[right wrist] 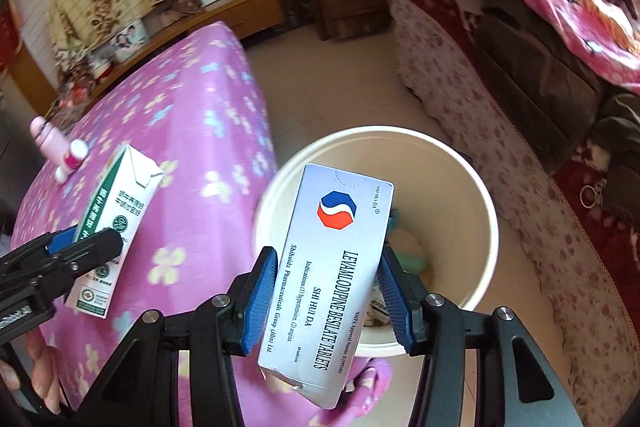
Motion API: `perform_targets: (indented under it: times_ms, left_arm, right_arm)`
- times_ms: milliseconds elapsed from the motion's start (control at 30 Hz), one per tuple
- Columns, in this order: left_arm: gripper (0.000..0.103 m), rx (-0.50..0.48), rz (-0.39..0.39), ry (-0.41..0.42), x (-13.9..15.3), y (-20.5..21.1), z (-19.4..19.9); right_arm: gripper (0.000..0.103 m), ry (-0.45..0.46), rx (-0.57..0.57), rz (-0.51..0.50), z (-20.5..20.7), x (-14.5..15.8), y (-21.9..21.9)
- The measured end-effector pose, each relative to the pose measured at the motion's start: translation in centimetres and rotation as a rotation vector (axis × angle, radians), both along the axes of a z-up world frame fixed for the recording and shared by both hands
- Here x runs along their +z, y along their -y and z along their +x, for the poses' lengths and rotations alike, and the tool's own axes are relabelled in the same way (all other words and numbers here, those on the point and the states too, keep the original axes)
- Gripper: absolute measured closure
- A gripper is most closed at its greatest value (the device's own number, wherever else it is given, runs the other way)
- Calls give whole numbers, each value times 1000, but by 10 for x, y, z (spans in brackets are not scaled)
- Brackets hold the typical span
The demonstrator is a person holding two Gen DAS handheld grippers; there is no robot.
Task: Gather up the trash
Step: 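Carry carton and box over the bin and open both grippers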
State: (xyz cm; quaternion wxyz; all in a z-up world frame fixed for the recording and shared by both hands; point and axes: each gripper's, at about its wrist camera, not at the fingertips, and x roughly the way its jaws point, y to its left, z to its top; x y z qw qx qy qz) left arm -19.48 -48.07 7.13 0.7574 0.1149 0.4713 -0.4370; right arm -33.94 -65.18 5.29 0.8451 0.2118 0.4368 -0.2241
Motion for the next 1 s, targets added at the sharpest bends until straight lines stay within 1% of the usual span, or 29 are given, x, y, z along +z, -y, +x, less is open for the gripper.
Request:
perform_targets:
  times_ms: [100,300,400,433,467,500,533,600,700,1000]
  left_arm:
    - [49,-18,-10,-21,-3,19,-1]
    - [49,-48,-54,-108,-11,45,1]
    - [48,-48,-83,-156,-14,50,4]
    - [46,-45,-87,-168,-15,50,6]
    - [41,-45,-91,-176,-16,50,6]
    - [40,-45,-95,-179,-16,48,6]
    - [37,-44,-100,-175,-16,47,6]
    - [37,-34,-91,-154,-15,43,7]
    - [36,-19,-85,-137,-14,35,9]
    - [36,58,-38,0,-13,-1,13]
  right_arm:
    - [54,-9,-20,-2,-2,-5,12]
    - [53,-29,-64,-33,0,-14,32]
    - [36,-43,-89,-57,0,-17,36]
    - [34,-32,-97,-62,-1,-16,36]
    - [34,-20,-102,-64,-2,-16,37]
    - [34,-14,-108,-57,-3,-17,38]
    - [34,-13,-113,-44,-4,-18,39]
    - [34,-9,-118,-21,-5,-20,38]
    - [34,-15,-110,-14,-4,-22,33]
    - [34,15,-77,-10,2,-16,6]
